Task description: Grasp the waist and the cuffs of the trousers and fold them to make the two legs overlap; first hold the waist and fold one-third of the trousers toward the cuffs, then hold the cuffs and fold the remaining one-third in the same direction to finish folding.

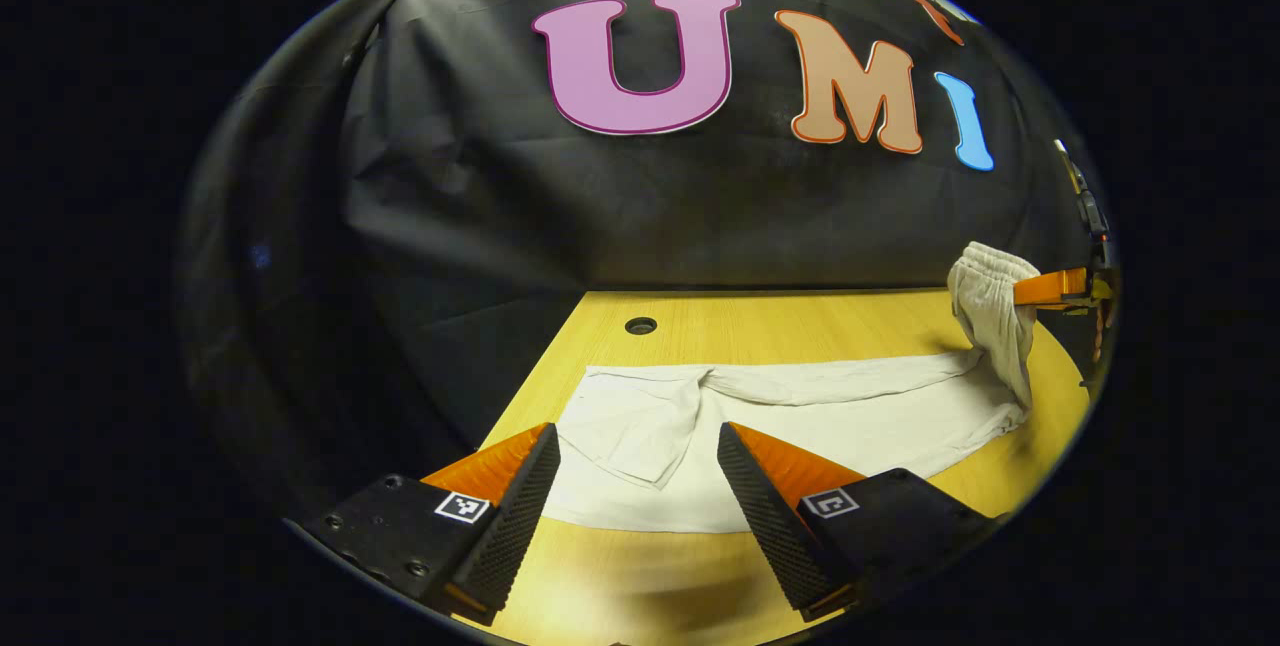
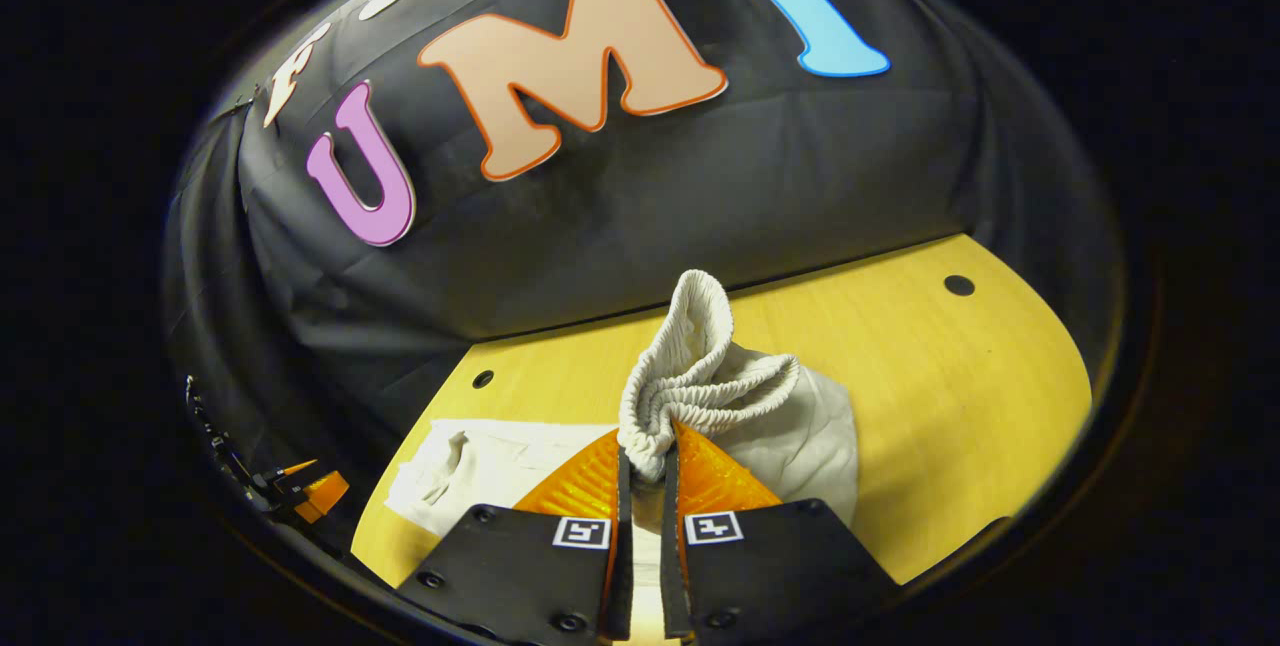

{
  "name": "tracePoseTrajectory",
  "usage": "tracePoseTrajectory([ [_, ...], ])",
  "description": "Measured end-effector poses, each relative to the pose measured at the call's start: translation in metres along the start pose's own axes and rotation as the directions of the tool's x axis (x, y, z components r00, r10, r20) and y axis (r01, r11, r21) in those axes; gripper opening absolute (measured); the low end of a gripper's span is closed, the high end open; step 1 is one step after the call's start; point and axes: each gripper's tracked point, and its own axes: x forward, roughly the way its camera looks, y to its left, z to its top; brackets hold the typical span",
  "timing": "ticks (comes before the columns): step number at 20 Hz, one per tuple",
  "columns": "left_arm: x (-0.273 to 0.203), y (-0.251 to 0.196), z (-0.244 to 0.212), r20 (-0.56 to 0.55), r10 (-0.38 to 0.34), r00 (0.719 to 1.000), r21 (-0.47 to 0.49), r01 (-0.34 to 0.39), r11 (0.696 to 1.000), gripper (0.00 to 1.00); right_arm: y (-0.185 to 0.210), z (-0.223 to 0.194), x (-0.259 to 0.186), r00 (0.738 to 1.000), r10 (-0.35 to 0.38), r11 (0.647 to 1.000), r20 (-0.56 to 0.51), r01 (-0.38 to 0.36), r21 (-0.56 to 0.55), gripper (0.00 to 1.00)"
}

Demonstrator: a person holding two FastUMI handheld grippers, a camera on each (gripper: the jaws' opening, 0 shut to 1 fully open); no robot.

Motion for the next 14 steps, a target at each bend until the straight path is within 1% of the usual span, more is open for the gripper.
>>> tracePoseTrajectory([
  [4,0.005,0.02,-0.013,-0.025,-0.004,1.0,0.012,0.004,1.0,0.96,0.027,-0.051,0.025,0.997,0.016,0.999,-0.07,-0.02,-0.048,0.13],
  [8,0.008,0.041,-0.028,-0.054,-0.007,0.999,0.009,0.007,1.0,0.96,0.038,-0.099,0.044,0.988,0.007,0.998,-0.153,-0.018,-0.067,0.13],
  [9,0.01,0.046,-0.033,-0.062,-0.006,0.998,0.006,0.006,1.0,0.97,0.037,-0.109,0.048,0.985,-0.004,0.996,-0.172,-0.011,-0.084,0.07],
  [10,0.012,0.051,-0.037,-0.07,-0.005,0.998,0.002,0.005,1.0,0.97,0.036,-0.119,0.05,0.982,-0.013,0.995,-0.187,-0.006,-0.103,0.14],
  [11,0.015,0.055,-0.041,-0.077,-0.004,0.997,-0.002,0.004,1.0,0.92,0.035,-0.126,0.055,0.979,-0.02,0.992,-0.204,-0.006,-0.124,0.14],
  [12,0.016,0.06,-0.045,-0.086,-0.002,0.996,-0.007,0.002,1.0,0.96,0.034,-0.133,0.057,0.973,-0.024,0.99,-0.228,-0.008,-0.141,0.14],
  [13,0.021,0.063,-0.049,-0.095,-0.002,0.995,-0.011,0.001,1.0,0.97,0.033,-0.138,0.06,0.968,-0.027,0.987,-0.251,-0.015,-0.161,0.15],
  [14,0.025,0.065,-0.051,-0.101,-0.002,0.995,-0.014,0.001,1.0,0.97,0.033,-0.137,0.061,0.965,-0.025,0.984,-0.262,-0.023,-0.179,0.18],
])
